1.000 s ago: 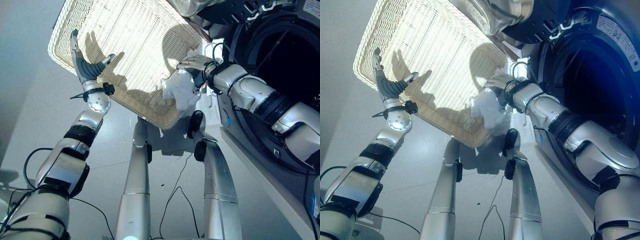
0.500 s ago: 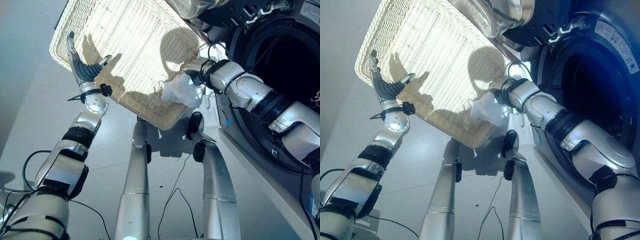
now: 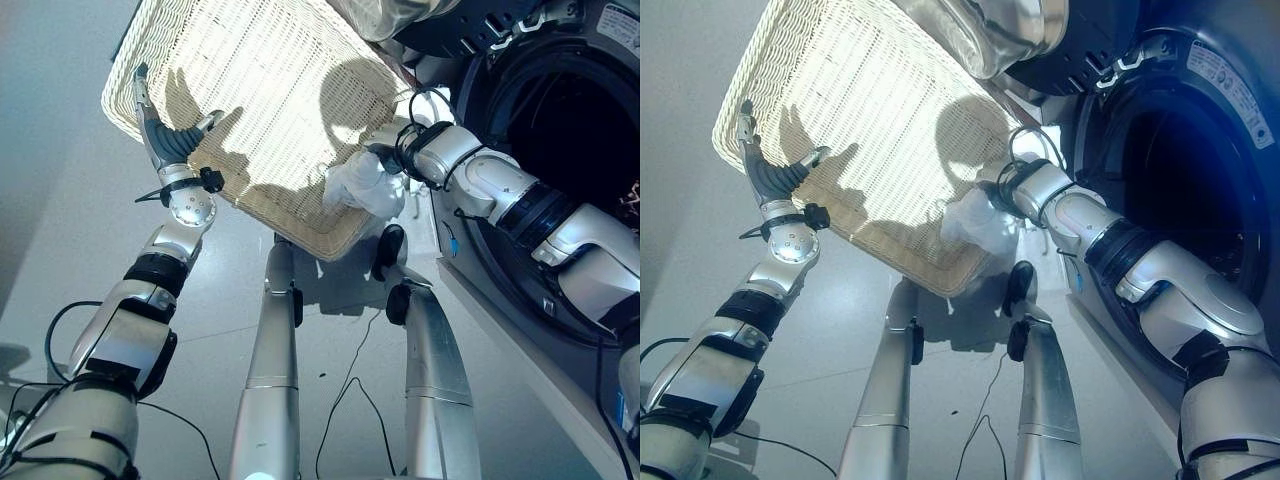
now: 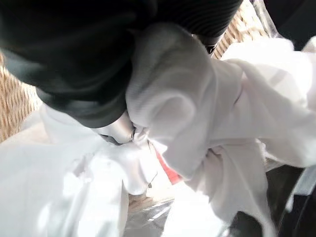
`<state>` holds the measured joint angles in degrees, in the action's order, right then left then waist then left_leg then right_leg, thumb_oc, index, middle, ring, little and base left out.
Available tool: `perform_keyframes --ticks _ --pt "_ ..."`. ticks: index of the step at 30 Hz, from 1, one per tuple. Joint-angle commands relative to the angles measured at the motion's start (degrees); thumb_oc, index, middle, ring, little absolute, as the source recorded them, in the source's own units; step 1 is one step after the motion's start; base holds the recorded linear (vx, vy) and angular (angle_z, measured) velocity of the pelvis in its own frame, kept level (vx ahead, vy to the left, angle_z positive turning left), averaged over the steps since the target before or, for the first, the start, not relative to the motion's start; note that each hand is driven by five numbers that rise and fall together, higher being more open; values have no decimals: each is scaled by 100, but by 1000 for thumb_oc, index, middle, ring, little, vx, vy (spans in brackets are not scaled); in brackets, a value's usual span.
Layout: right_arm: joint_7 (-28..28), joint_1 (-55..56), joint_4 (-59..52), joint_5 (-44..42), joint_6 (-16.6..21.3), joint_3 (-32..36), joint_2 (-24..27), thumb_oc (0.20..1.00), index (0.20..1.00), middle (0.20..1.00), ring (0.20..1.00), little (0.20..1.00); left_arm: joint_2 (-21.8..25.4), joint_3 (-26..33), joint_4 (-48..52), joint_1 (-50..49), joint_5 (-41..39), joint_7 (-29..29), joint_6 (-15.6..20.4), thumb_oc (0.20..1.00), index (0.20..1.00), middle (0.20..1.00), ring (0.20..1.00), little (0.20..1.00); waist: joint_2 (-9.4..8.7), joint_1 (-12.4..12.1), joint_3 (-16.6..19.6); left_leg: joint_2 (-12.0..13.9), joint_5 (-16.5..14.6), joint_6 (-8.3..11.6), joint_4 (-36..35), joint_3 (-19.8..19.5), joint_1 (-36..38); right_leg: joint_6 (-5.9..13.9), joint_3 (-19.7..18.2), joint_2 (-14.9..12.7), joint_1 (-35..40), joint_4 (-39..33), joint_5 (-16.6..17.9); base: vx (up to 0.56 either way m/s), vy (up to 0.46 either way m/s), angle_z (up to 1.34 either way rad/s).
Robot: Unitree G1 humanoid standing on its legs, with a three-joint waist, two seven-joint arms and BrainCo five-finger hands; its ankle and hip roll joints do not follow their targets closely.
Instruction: Put the clothes into the washing machine.
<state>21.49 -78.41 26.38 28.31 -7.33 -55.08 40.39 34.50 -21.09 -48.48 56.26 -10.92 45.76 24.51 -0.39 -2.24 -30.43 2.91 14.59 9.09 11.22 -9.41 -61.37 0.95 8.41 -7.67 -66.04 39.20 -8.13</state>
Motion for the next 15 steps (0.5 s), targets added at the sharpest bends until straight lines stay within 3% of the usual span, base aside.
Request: perform_keyframes --ticks 1,3,5,7,9,10,11,15 --pt "-785 869 -102 -2524 -141 348 -17 200 200 200 200 200 -93 355 -209 207 -145 24 318 1000 1000 1000 1000 1000 -152 46 64 -636 -647 -358 489 593 141 506 81 521 374 -1830 1405 0 0 0" --pt "-1241 1201 -12 -3707 253 1025 -180 200 200 200 200 200 -80 437 -319 157 -156 -90 438 1000 1000 1000 1000 1000 -147 54 64 -647 -673 -345 516 585 149 510 40 543 364 -1817 1385 0 0 0" --pt "-1468 1330 -67 -4270 418 1205 -223 200 200 200 200 200 -118 450 -331 140 -121 -71 464 1000 1000 1000 1000 1000 -146 54 64 -637 -671 -345 507 589 150 510 43 544 367 -1805 1368 0 0 0" --pt "-1796 1751 -115 -5503 1123 1852 -412 200 200 200 200 200 -208 527 -350 65 -10 -5 531 1000 1000 1000 1000 1000 -147 101 64 -602 -690 -343 498 621 153 509 7 576 349 -1777 1332 -3 15 -1" --pt "-1794 1809 -130 -5604 1172 1931 -426 200 200 200 200 200 -220 528 -351 61 1 13 534 1000 1000 1000 1000 1000 -147 109 64 -598 -692 -345 490 628 163 510 4 578 354 -1779 1330 0 0 0" --pt "-1894 1916 -140 -5935 1407 2076 -465 200 200 200 200 200 -245 526 -367 54 18 52 555 1000 1000 1000 1000 1000 -149 126 64 -589 -697 -349 479 641 175 511 -5 583 358 -1783 1325 -16 53 -8" --pt "-1878 2244 -177 -6615 1872 2508 -570 200 200 200 200 200 -312 523 -335 9 49 197 584 1000 1000 1000 1000 1000 -133 190 64 -571 -725 -356 471 677 175 518 -48 602 336 -1775 1307 -24 67 -11" --pt "-1588 2697 -192 -7745 2367 3066 -677 200 200 200 200 200 -338 532 -293 -15 50 310 589 1000 1000 1000 1000 1000 -113 293 64 -534 -771 -361 435 736 207 551 -106 603 332 -1789 1300 -24 45 -9"
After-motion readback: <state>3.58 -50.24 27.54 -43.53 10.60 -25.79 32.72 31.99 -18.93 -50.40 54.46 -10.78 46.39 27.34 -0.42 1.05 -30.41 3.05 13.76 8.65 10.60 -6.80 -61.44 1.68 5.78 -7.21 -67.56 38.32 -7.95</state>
